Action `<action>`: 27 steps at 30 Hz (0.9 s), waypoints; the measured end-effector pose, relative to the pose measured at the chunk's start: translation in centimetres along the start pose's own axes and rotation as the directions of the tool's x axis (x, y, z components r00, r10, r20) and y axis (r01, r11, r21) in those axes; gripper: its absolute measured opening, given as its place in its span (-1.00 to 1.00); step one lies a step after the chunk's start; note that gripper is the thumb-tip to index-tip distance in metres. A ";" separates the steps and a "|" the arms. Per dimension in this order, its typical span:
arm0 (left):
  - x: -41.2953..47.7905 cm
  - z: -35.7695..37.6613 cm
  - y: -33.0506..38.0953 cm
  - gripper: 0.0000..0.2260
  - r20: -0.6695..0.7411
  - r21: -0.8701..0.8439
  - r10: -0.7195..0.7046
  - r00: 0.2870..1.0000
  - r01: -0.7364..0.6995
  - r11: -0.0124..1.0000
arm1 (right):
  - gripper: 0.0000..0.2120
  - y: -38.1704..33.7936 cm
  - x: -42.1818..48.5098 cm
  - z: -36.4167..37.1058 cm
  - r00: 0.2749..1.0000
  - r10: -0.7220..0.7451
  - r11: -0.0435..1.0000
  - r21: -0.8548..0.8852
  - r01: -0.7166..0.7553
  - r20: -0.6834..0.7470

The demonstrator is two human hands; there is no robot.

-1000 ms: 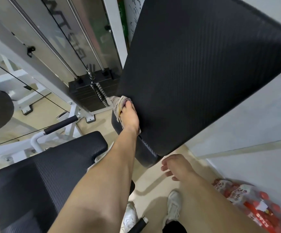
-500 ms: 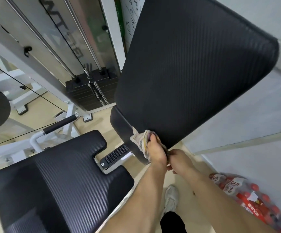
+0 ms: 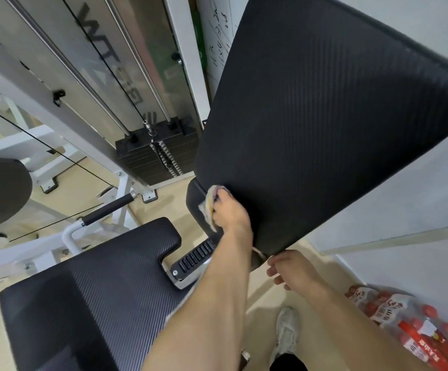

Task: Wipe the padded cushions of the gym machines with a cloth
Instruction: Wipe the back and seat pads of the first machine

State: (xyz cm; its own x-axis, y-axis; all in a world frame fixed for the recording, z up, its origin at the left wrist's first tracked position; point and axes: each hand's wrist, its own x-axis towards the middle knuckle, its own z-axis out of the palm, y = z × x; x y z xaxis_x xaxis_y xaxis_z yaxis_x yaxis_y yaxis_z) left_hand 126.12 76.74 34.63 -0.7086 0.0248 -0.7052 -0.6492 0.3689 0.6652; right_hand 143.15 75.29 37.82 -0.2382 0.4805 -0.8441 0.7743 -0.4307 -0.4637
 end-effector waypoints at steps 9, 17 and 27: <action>4.2 0.8 3.9 -0.45 -0.041 0.000 0.134 0.990 -0.134 0.991 | -0.85 0.4 2.1 -2.2 1.000 0.015 0.999 0.029 -0.015 -0.012; 11.5 1.0 2.6 -0.26 0.029 -0.054 0.257 0.966 -0.256 0.965 | -0.80 1.6 2.5 -3.3 1.000 -0.014 1.000 -0.002 0.014 -0.012; -1.2 -0.7 -3.9 -0.30 0.080 -0.258 0.074 0.994 -0.051 0.965 | -0.82 2.5 2.3 -4.2 0.999 -0.053 0.998 -0.039 0.053 -0.006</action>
State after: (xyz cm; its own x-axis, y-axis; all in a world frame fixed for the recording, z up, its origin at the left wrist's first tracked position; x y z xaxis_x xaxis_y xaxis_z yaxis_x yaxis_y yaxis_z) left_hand 129.34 74.61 33.02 -0.7301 0.1265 -0.6715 -0.6616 0.1150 0.7410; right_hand 147.04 78.55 35.80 -0.2755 0.5072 -0.8166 0.7830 -0.3745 -0.4967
